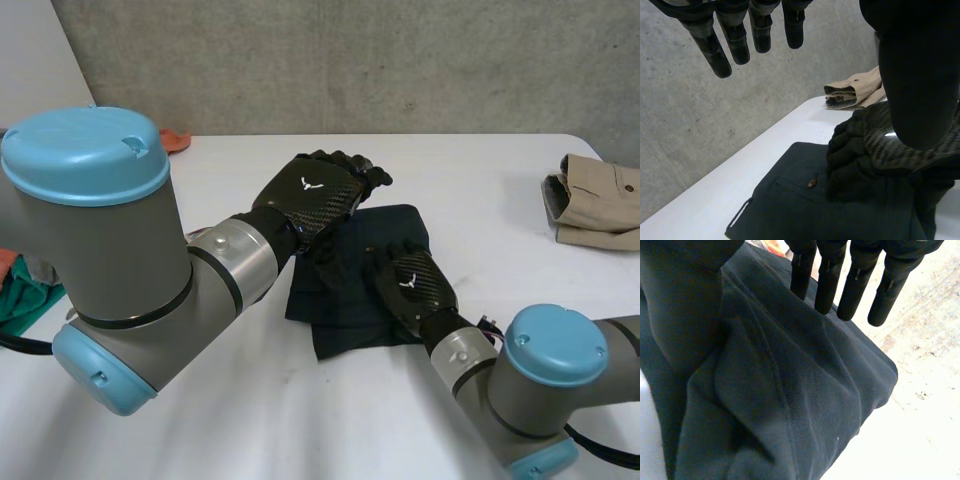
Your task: Fold the laundry.
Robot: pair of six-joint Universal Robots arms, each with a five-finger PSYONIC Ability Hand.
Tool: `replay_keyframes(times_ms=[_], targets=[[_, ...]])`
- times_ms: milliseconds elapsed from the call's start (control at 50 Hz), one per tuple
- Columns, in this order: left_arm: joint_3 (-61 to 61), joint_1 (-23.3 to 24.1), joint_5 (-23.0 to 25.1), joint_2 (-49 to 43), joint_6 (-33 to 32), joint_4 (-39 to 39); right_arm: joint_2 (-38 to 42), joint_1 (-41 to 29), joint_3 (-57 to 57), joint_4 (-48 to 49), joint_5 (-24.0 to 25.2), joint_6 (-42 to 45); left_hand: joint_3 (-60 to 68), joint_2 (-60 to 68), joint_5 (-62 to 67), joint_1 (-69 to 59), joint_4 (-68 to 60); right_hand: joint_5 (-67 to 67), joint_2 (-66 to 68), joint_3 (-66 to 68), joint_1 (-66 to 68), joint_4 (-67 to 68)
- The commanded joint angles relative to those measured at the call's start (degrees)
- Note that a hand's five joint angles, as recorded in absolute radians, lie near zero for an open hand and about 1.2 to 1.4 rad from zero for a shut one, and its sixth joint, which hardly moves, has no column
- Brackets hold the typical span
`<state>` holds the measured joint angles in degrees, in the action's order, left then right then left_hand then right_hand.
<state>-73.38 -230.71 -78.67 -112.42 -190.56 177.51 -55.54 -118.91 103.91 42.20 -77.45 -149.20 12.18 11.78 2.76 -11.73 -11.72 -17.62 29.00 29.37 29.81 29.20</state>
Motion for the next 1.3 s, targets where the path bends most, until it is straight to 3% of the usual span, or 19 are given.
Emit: replay_keyframes(times_ms=[20, 80, 180, 380, 500, 700, 860, 940, 1020, 1120, 1300], targets=[[-0.1, 0.0, 0.0, 0.0, 0.0, 0.0, 2.5, -0.2, -4.7, -0.1, 0.1, 0.0, 0.7, 1.1, 0.2, -1.2, -1.2, -16.6, 15.2, 14.8, 14.4, 15.0], [0.0, 0.0, 0.0, 0.0, 0.0, 0.0, 3.1, -0.1, -6.2, 0.2, 0.1, 0.0, 0.7, 1.1, 0.2, -1.2, -1.2, -25.2, 23.8, 23.4, 23.0, 23.6], [0.2, 0.0, 0.0, 0.1, 0.0, 0.2, 4.9, 0.0, -11.0, 0.2, 0.1, 0.1, 0.7, 1.1, 0.2, -1.2, -1.2, -52.3, 50.9, 50.6, 50.1, 50.7], [0.7, 0.0, 0.0, 0.4, 0.8, 0.6, 4.5, 3.2, -19.6, 0.7, 2.9, -0.2, 0.6, 1.0, 0.0, -1.0, -1.0, -52.4, 51.0, 50.6, 50.2, 50.8], [1.1, -0.7, 0.1, 0.9, 3.5, 2.2, 0.3, 12.3, -24.1, 7.5, 10.6, -2.0, 0.7, 1.1, 0.2, -1.2, -1.2, -52.4, 51.0, 50.6, 50.2, 50.8], [1.0, -0.7, 0.3, 1.0, 4.2, 2.9, 1.5, 27.8, -32.7, 16.7, 10.9, -16.3, 0.6, 1.0, 0.0, -1.0, -1.0, -52.4, 51.0, 50.6, 50.2, 50.8], [0.5, -0.3, 0.5, 1.0, 4.2, 2.9, 11.2, 39.1, -39.2, 19.6, 13.5, -19.8, 0.6, 1.0, 0.0, -1.0, -1.0, -52.4, 51.0, 50.6, 50.2, 50.8], [0.1, 0.3, 1.1, 0.9, 4.1, 3.0, 19.8, 44.4, -41.7, 23.2, 19.2, -23.6, 0.4, 0.8, -0.2, -0.8, -0.8, -52.4, 51.0, 50.6, 50.2, 50.8], [0.0, 1.8, 2.6, 0.8, 4.0, 3.0, 25.2, 47.4, -42.3, 26.3, 21.8, -27.3, 0.2, 0.6, -0.4, -0.7, -0.7, -52.4, 51.0, 50.6, 50.2, 50.8], [-0.5, 2.8, 5.9, 0.9, 4.2, 3.0, 29.3, 50.2, -41.9, 26.7, 23.7, -27.7, 0.4, 0.8, -0.2, -0.8, -0.8, -52.4, 51.0, 50.6, 50.2, 50.8], [-1.2, 3.1, 6.2, 1.3, 4.2, 2.9, 30.5, 52.5, -39.8, 26.4, 28.6, -26.9, 0.6, 1.0, 0.0, -1.0, -1.0, -52.4, 51.0, 50.6, 50.2, 50.8]])
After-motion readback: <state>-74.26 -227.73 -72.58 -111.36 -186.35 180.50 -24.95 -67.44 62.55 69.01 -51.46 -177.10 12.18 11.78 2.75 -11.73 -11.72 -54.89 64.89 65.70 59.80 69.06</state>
